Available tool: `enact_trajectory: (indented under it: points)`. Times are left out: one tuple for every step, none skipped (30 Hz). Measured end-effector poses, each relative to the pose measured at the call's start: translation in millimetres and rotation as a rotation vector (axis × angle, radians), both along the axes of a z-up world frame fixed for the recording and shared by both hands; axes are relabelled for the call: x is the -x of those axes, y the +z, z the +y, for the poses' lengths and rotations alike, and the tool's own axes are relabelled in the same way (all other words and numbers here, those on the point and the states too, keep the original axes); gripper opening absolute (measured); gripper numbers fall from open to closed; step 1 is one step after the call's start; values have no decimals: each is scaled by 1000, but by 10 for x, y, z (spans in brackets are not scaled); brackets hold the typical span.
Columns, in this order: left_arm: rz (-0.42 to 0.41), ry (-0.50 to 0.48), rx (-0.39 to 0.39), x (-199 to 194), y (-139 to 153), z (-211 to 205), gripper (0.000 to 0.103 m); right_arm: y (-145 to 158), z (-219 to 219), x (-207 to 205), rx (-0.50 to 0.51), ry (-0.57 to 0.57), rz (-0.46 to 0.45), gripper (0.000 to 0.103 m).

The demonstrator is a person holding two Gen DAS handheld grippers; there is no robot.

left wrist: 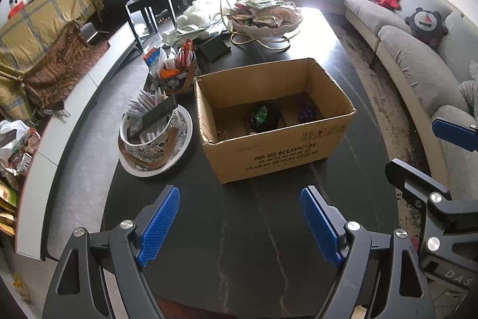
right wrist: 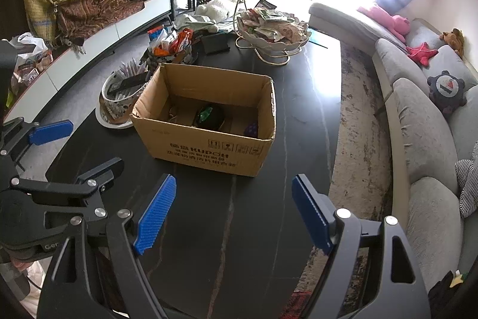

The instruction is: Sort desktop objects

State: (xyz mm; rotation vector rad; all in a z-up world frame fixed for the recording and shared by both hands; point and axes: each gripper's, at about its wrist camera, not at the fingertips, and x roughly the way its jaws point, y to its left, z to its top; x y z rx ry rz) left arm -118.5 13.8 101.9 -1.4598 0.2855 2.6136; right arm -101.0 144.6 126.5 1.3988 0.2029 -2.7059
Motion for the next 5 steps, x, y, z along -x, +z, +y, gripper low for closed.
enact_trajectory:
  points:
    - [2,-1,2,-1,3,3,80,-2,0,0,-1,-1,0,78]
    - [4,-1,1,-1,5,4,80,-5,-1,0,-2,-1,-1,78]
    - [6,-1,0,-2,7,6,80,-4,6,1,1,-2,-2,78]
    - [3,-1,0,-1,6,5,80,-4,12,2,4,-4,-3,78]
    - [1,-2,0,0,4,3,80,-3,16,2,5,-4,-3,78]
